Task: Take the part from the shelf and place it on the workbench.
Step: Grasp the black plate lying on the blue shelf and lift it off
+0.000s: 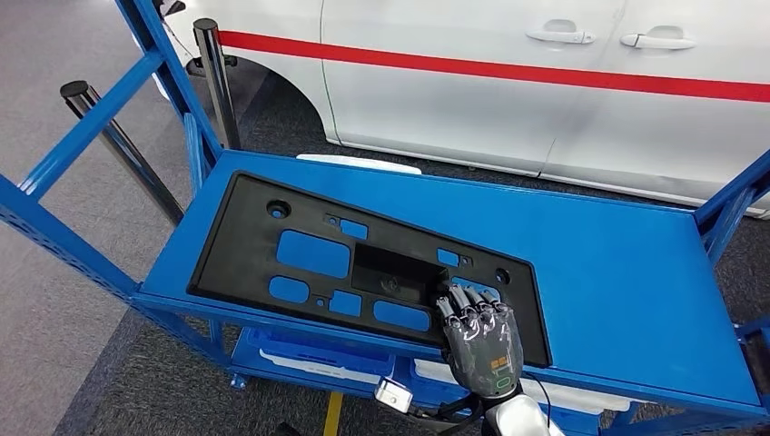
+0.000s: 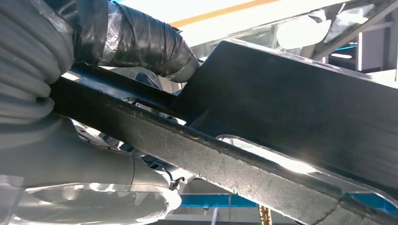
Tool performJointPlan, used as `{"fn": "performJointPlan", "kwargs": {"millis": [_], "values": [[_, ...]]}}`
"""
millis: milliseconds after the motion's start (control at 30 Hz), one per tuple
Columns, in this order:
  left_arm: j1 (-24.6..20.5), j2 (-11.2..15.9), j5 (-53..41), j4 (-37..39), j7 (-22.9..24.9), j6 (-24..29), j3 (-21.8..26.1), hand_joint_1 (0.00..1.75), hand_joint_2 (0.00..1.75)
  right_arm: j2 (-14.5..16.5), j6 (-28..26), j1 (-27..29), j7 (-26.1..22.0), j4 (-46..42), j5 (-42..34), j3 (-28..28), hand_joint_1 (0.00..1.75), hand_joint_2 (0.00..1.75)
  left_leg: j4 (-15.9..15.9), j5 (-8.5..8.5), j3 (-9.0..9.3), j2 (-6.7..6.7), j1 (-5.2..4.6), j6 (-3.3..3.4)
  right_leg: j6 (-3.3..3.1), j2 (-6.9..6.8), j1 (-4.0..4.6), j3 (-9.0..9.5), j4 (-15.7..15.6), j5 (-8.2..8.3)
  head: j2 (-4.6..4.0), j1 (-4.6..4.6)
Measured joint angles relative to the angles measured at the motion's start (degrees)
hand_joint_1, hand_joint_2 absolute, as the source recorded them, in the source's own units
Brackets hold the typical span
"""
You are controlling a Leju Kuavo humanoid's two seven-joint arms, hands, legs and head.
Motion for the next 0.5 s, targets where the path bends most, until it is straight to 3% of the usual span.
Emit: {"fn": "performJointPlan", "kwargs": {"millis": [33, 100, 167, 233, 300, 367, 433, 467, 500], "values": [[0.03, -0.01, 0.03, 0.0, 0.0, -0.01, 0.0, 0.0, 1.75, 0.01, 0.01, 0.09, -0.11, 0.07, 0.01, -0.16, 1.75, 1.75, 0.06, 0.03, -0.14, 0.04, -0.03, 0.05, 0.13, 0.0, -0.05, -1.5, 3.41, -1.71, 0.0, 0.0], [0.12, -0.03, 0.11, 0.0, -0.01, 0.0, 0.0, 0.0, 1.75, 0.11, 0.03, 0.36, -0.36, 0.31, 0.01, -0.67, 1.75, 1.75, 0.97, -0.15, -0.73, 0.03, -0.15, -0.24, 0.26, 0.0, -0.28, -1.09, 3.88, -1.45, 0.0, -0.02], [0.17, -0.04, 0.16, 0.0, -0.02, 0.04, 0.0, 0.0, 1.75, 0.27, 0.04, 0.53, -0.48, 0.47, 0.0, -0.96, 1.75, 1.75, 1.97, -0.38, -1.33, -0.07, -0.3, -1.02, -0.29, 0.06, -0.23, 2.36, -2.92, 2.02, 0.0, -0.05], [0.17, -0.04, 0.17, 0.0, -0.02, 0.08, 0.0, 0.0, 1.75, 0.47, 0.04, 0.57, -0.54, 0.49, 0.01, -1.08, 1.75, 1.75, 2.52, -0.76, -1.74, -0.12, -0.33, -1.69, -1.16, 0.06, -0.27, 2.74, -4.38, 2.43, 0.0, -0.07], [0.14, -0.04, 0.17, 0.0, -0.02, 0.09, 0.0, 0.0, 1.75, 0.78, 0.04, 0.55, -0.61, 0.49, 0.01, -1.19, 1.75, 1.75, 5.56, -3.18, -3.01, -0.12, -0.14, -2.34, -1.81, -0.05, -0.54, 2.57, -4.68, 2.84, 0.0, -0.09], [0.15, -0.04, 0.17, 0.0, -0.02, 0.09, 0.0, 0.0, 1.75, 1.03, 0.05, 0.55, -0.69, 0.53, 0.01, -1.26, 1.75, 1.75, 12.44, -7.18, -5.76, -0.08, 0.12, -2.95, -2.11, -0.16, -0.55, 2.25, -4.66, 3.07, 0.0, -0.1], [0.22, -0.04, 0.17, 0.0, 0.01, 0.09, 0.0, 0.0, 1.75, 1.11, 0.06, 0.58, -0.74, 0.67, 0.01, -1.28, 1.75, 1.75, 17.56, -8.98, -7.56, -0.06, 0.28, -3.24, -2.16, -0.24, -0.5, 1.95, -4.55, 3.22, 0.0, -0.1], [0.24, -0.04, 0.17, 0.0, 0.03, 0.09, 0.0, 0.0, 1.75, 1.11, 0.06, 0.59, -0.77, 0.74, 0.01, -1.28, 1.75, 1.75, 17.19, -8.27, -7.04, -0.07, 0.3, -3.22, -2.11, -0.25, -0.5, 1.86, -4.46, 3.28, 0.0, -0.1], [0.24, -0.04, 0.17, 0.0, 0.04, 0.1, 0.0, 0.0, 1.75, 1.12, 0.06, 0.59, -0.79, 0.78, 0.01, -1.29, 1.75, 1.75, 14.58, -6.65, -5.43, -0.07, 0.31, -3.09, -2.05, -0.24, -0.49, 1.82, -4.39, 3.33, 0.0, -0.1]]}}
